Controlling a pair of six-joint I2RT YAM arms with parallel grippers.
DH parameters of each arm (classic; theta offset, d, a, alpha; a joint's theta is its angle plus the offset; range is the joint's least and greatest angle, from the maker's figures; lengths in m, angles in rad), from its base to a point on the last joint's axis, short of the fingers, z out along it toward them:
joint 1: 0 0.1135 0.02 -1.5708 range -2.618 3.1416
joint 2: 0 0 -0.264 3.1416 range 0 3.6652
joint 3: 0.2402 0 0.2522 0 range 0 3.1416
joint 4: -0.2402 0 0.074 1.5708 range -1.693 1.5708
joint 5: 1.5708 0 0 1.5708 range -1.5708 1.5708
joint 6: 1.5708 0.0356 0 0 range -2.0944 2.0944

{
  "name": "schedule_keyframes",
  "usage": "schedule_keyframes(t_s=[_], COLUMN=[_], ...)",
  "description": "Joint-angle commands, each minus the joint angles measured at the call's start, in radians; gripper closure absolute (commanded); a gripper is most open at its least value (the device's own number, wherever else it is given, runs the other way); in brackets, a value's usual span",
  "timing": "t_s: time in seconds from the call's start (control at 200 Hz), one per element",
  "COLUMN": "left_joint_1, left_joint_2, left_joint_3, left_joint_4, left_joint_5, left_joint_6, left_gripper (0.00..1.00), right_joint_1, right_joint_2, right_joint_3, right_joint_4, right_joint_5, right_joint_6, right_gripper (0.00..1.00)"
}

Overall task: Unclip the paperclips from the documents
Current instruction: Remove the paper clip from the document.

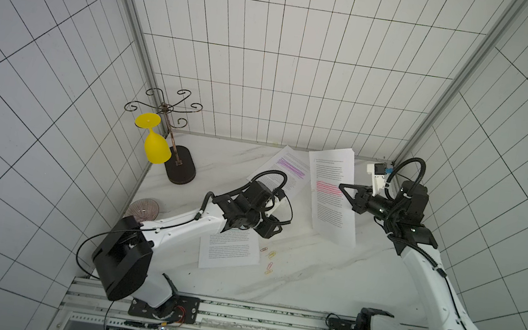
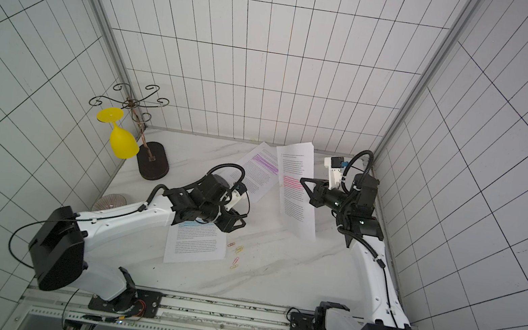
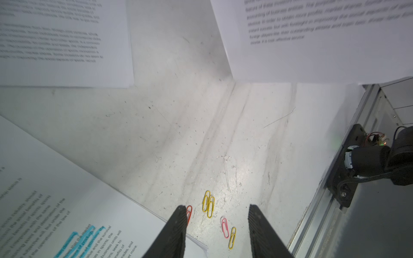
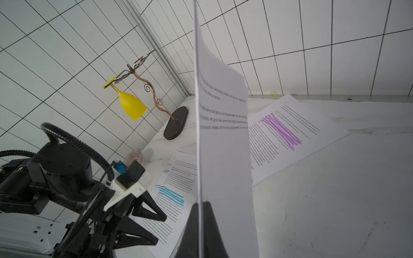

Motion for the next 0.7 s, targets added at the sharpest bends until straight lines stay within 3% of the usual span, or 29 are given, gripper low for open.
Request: schedule_keyframes(t_s=[0.0, 0.135, 0.2, 0.3, 0.51, 0.695], left_joint_1=[0.124, 0.283, 0.324, 0.343, 0.34, 0.329], left_joint_2=[-0.067, -0.093, -0.077, -0.035, 0.035, 0.031], left_joint_3=[-0.028, -0.09, -0.105, -0.06, 0.024, 0.023], left_joint_4=[0.151, 0.474, 0.665, 0.817, 1.09, 1.163], left_joint_5=[0.107, 0.322, 0.414, 0.515, 0.641, 0.69], left_joint_6=[-0.069, -0.232, -0.327, -0.412, -0.626, -0.672], left_gripper=[0.53, 0.48, 0.41, 0.34, 0.31, 0.31], right_joint_1=[-0.001, 0.011, 0.022, 0.043, 0.101, 0.12], right_joint_2=[-0.023, -0.041, -0.046, -0.033, 0.004, 0.027], right_joint_3=[0.084, 0.017, -0.026, -0.057, -0.017, -0.002], right_joint_4=[0.067, 0.315, 0.502, 0.718, 0.73, 0.758], right_joint_5=[-0.143, -0.275, -0.315, -0.36, -0.377, -0.367], right_joint_6=[0.014, 0.178, 0.305, 0.474, 0.501, 0.521], right_gripper=[1.0, 1.0, 1.0, 1.0, 1.0, 1.0])
